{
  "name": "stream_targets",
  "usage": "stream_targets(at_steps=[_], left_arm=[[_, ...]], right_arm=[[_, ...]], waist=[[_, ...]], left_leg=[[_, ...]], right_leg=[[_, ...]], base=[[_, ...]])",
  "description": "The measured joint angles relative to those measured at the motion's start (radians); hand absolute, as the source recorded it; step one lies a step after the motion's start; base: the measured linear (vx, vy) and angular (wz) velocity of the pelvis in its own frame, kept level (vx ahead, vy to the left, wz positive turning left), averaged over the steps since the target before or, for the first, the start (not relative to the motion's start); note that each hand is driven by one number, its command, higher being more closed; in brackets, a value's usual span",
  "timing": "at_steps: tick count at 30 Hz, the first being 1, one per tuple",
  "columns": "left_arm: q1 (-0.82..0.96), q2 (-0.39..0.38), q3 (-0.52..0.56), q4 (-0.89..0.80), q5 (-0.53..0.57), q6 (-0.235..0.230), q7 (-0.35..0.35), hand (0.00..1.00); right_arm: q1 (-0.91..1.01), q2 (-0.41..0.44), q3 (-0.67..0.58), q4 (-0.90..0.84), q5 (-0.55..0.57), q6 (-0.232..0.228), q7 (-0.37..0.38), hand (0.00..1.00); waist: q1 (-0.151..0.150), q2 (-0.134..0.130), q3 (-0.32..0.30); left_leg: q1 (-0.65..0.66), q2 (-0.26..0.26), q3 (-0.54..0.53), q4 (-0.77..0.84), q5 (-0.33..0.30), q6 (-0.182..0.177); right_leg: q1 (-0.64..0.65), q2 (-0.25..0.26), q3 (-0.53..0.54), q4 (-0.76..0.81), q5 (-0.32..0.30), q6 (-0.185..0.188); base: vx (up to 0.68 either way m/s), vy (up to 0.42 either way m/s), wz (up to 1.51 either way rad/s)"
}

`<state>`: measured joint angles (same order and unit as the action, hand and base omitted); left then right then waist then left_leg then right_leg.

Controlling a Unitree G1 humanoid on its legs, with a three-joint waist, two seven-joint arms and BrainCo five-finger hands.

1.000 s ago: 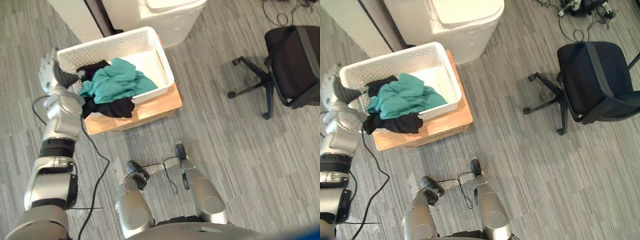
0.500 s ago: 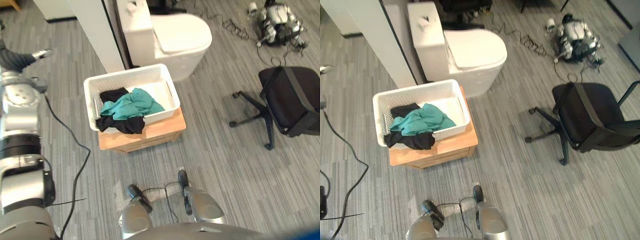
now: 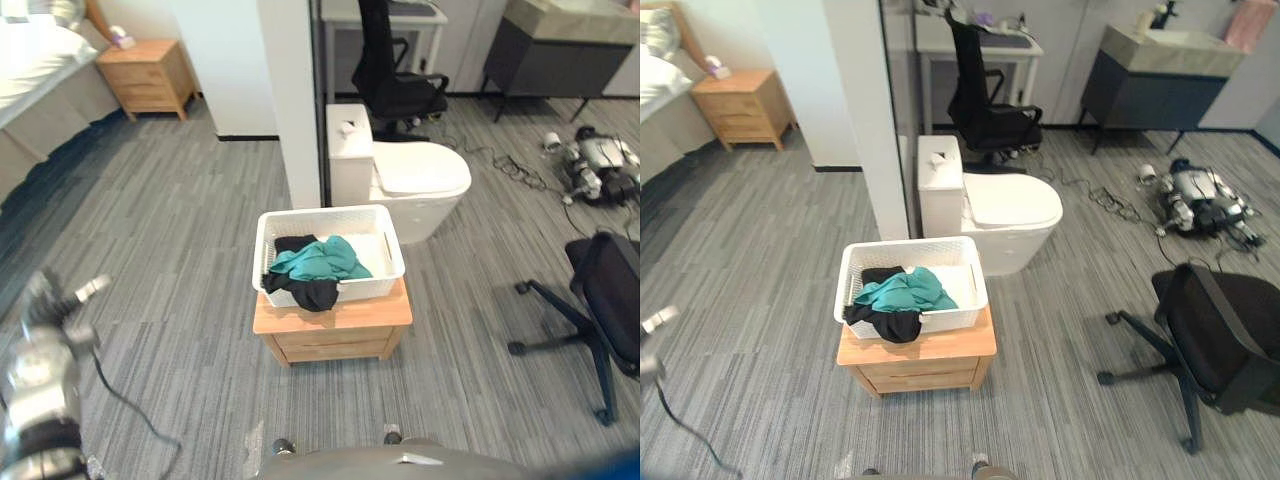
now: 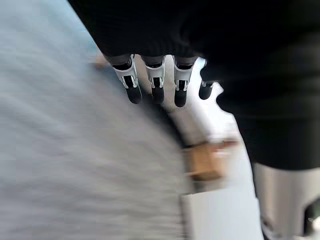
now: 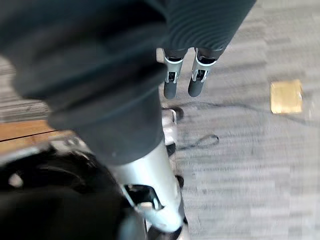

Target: Tidy the bed and pick cloth on bed and put in laundry

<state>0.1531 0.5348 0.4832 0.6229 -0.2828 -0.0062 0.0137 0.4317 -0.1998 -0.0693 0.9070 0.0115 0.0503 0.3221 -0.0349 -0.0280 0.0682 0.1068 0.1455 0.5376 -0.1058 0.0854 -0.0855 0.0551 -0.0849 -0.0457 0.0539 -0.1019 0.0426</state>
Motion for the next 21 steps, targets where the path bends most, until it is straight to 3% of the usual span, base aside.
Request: stream_targets(at_steps=[6, 8, 11, 15, 21], left_arm=[[0.154, -0.209, -0.030, 0.116, 0.130, -0.017, -0.030, 0.00], [0.196, -0.285, -0.043, 0.187, 0.243, -0.064, -0.029, 0.00], [0.233, -0.368, -0.050, 0.265, 0.315, -0.094, -0.033, 0.00], [0.223, -0.448, -0.070, 0.305, 0.395, -0.084, -0.042, 0.00], [0.201, -0.486, -0.085, 0.314, 0.455, -0.001, -0.049, 0.00]], right_arm=[[-0.102, -0.025, -0.018, -0.021, 0.003, -0.029, -0.025, 0.00], [-0.106, -0.021, -0.030, -0.014, -0.003, -0.020, -0.051, 0.00], [-0.114, -0.007, -0.064, 0.015, -0.015, -0.022, -0.066, 0.00], [-0.124, 0.005, -0.091, 0.034, -0.054, -0.023, -0.082, 0.00], [-0.128, 0.042, -0.136, 0.055, -0.090, -0.033, -0.107, 0.00]], waist=[[0.028, 0.006, -0.016], [0.031, 0.018, -0.033], [0.030, 0.026, -0.037], [0.031, 0.030, -0.040], [0.027, 0.033, -0.040]], left_leg=[[0.020, -0.020, -0.019, 0.000, -0.015, 0.003], [0.027, -0.026, -0.026, 0.000, -0.020, 0.005], [0.053, -0.023, -0.020, 0.000, -0.025, 0.000], [0.069, -0.017, -0.015, 0.000, -0.031, -0.009], [0.085, -0.012, 0.000, 0.000, -0.038, -0.018]], right_leg=[[0.025, -0.021, -0.018, 0.014, -0.025, 0.008], [0.027, -0.028, -0.022, 0.032, -0.036, 0.015], [0.052, -0.025, -0.020, 0.032, -0.042, 0.013], [0.059, -0.021, -0.020, 0.039, -0.056, 0.012], [0.061, -0.017, -0.019, 0.051, -0.069, 0.011]], base=[[0.05, 0.018, 0.11], [0.09, 0.013, 0.11], [0.08, -0.009, -0.07], [0.02, -0.017, -0.03], [0.02, -0.011, -0.07]])
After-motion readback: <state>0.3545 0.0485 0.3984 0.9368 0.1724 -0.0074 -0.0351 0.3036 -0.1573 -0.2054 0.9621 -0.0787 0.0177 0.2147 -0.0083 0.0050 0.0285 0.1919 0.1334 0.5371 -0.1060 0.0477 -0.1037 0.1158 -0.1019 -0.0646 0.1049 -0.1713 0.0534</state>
